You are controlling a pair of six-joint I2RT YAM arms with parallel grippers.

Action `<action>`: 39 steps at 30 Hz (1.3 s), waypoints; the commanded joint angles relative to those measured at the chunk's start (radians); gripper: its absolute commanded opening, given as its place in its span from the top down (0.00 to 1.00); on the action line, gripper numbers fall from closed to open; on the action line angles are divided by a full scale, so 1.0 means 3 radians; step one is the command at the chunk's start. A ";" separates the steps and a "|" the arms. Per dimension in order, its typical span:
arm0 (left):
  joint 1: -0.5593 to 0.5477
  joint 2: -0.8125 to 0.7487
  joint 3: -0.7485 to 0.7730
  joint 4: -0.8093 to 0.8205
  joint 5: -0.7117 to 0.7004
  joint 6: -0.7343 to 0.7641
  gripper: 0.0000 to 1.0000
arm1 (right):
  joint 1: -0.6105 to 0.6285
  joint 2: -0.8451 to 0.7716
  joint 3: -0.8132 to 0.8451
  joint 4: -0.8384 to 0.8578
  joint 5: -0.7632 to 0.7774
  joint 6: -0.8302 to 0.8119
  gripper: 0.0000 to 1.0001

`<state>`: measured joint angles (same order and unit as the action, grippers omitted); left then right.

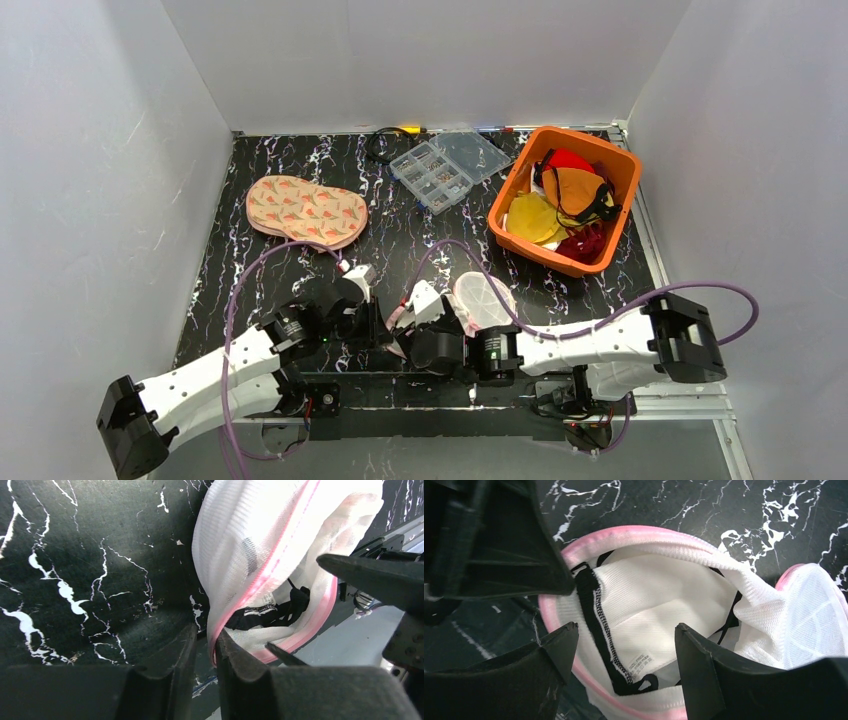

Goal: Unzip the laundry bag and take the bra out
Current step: Pick up the bra from the laundry bag.

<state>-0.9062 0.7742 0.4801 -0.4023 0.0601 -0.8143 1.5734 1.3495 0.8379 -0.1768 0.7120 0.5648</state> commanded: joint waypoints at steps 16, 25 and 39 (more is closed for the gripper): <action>-0.0009 0.0325 0.0797 -0.0446 -0.0689 0.0468 0.43 | 0.0021 -0.0335 -0.0165 0.0131 0.0353 0.0297 0.21; -0.0011 0.0618 0.0849 -0.0540 -0.0823 0.0581 0.59 | 0.0022 -0.0401 -0.0206 0.0150 0.0316 0.0367 0.22; -0.0010 0.0564 0.0577 -0.0271 -0.0806 0.0536 1.00 | 0.0016 -0.0250 -0.0203 0.0480 0.0477 0.0558 0.17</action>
<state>-0.9062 0.9539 0.6857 -0.5106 -0.1909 -0.6540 1.5734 1.2591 0.7719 -0.1104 0.7883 0.6861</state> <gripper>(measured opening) 0.009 0.815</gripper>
